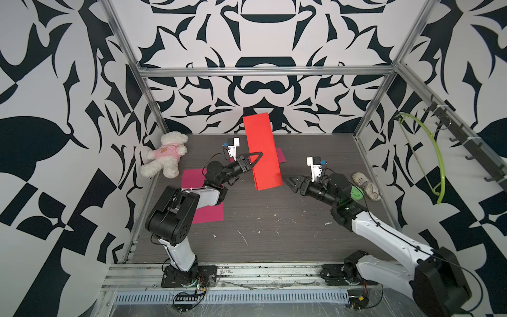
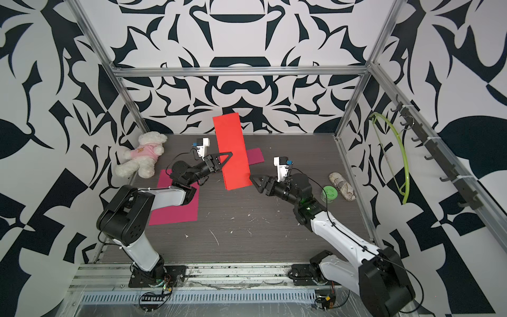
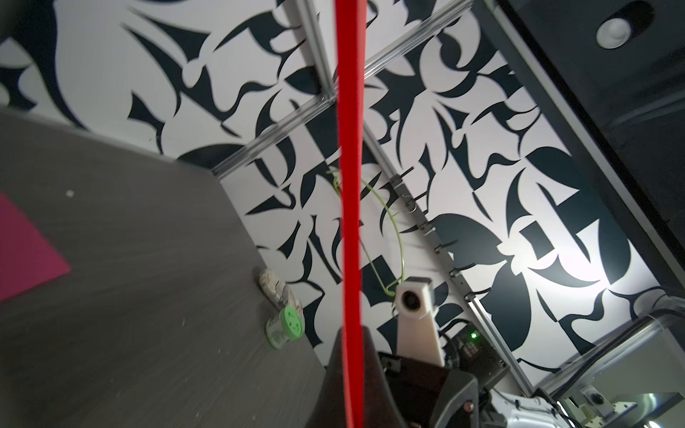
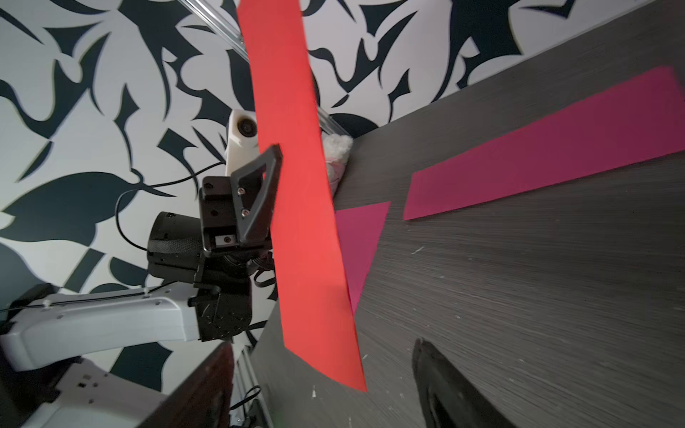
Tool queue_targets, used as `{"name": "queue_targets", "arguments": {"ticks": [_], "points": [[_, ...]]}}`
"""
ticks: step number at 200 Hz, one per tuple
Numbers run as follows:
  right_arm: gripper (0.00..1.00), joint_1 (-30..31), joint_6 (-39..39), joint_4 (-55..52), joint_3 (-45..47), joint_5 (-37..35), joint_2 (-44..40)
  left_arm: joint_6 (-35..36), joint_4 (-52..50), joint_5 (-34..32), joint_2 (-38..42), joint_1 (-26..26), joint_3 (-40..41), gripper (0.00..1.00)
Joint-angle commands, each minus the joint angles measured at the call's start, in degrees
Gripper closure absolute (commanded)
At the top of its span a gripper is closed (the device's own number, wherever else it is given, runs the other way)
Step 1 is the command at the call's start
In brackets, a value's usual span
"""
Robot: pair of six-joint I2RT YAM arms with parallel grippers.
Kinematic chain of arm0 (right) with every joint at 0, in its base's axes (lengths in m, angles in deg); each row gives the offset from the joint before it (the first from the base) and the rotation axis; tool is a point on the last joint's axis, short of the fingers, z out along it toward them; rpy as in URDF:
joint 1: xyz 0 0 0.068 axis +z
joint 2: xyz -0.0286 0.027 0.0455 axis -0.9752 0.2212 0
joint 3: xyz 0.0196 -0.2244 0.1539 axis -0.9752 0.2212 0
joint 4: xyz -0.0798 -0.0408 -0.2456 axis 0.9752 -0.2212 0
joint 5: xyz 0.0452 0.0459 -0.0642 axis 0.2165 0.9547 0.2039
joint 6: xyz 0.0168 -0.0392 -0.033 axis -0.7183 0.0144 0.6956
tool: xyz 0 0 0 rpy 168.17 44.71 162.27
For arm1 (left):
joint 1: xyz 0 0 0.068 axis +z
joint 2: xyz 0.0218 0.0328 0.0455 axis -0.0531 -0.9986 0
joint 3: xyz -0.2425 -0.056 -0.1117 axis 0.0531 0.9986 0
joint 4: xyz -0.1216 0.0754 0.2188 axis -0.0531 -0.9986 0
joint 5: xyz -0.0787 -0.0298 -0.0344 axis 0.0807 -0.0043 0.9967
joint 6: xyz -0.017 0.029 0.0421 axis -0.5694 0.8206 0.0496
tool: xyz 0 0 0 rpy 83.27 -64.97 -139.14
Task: Fold the rectangular paper in half along the long edge
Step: Place the paper at the center of the board.
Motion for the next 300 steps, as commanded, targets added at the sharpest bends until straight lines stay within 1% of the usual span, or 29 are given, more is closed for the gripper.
{"name": "queue_targets", "arguments": {"ticks": [1,18,42,52,65,77,101,114,122,133,156,173,198,220,256,268,277,286,300], "points": [[0.2,0.1,11.5,-13.0,-4.0,-6.9,-2.5,3.0,-9.5,7.5,-1.6,0.2,-0.3,1.0],[0.19,0.1,13.6,-16.0,-4.8,-7.6,-2.4,9.3,-20.2,9.2,-1.0,0.2,-0.6,1.0],[0.2,0.1,14.6,-16.9,-5.4,-7.3,-1.6,21.6,-41.0,10.6,1.2,0.2,-3.1,1.0],[0.2,0.0,14.8,-16.8,-5.4,-7.1,-1.1,28.0,-51.1,11.1,1.9,0.2,-5.5,1.0],[0.2,0.0,15.2,-16.9,-5.5,-6.9,-0.6,38.6,-67.4,11.0,2.1,0.0,-9.5,1.0],[0.2,0.1,15.5,-17.0,-5.6,-6.7,-0.2,46.4,-78.4,11.3,1.6,-0.1,-13.3,1.0],[0.2,0.1,16.2,-17.2,-5.6,-6.3,0.4,57.8,-93.4,12.6,-1.0,-0.2,-19.4,1.0],[0.2,0.2,16.5,-17.4,-5.6,-6.2,0.7,65.4,-103.1,11.6,-3.2,-1.0,-23.7,1.0],[0.2,0.1,16.6,-17.5,-5.5,-6.1,0.8,68.9,-107.0,10.2,-4.2,-1.8,-25.9,1.0],[0.2,0.2,16.8,-17.7,-5.5,-6.2,0.7,72.7,-110.4,9.0,-5.0,-3.0,-28.0,1.0],[0.2,0.1,17.3,-18.1,-5.0,-6.3,0.7,77.1,-113.5,4.2,-6.9,-5.3,-31.0,1.0],[0.2,0.1,17.5,-18.2,-4.7,-6.5,1.1,80.7,-118.3,0.0,-10.0,-7.5,-34.6,1.0],[0.2,0.2,17.9,-18.5,-4.4,-6.9,1.4,84.7,-123.1,-3.3,-14.6,-10.6,-38.9,1.0],[0.2,0.2,18.6,-19.6,-4.4,-7.7,1.2,86.4,-125.9,-4.3,-18.0,-12.3,-41.6,1.0],[0.21,0.2,19.2,-20.8,-3.7,-8.4,0.5,85.6,-127.3,-10.4,-22.3,-13.1,-45.8,1.0],[0.21,0.1,19.3,-21.0,-3.5,-8.6,0.5,85.6,-128.4,-12.1,-23.6,-13.3,-47.2,0.95],[0.21,0.1,19.5,-21.1,-3.3,-8.8,0.7,85.6,-129.1,-13.9,-24.5,-13.6,-48.2,0.88],[0.21,0.2,19.8,-21.7,-3.3,-9.1,1.1,85.4,-129.5,-15.1,-24.7,-13.9,-48.7,0.78],[0.21,0.2,20.2,-22.2,-3.0,-9.2,1.5,84.8,-128.7,-16.9,-24.5,-14.2,-48.4,0.57]]}}
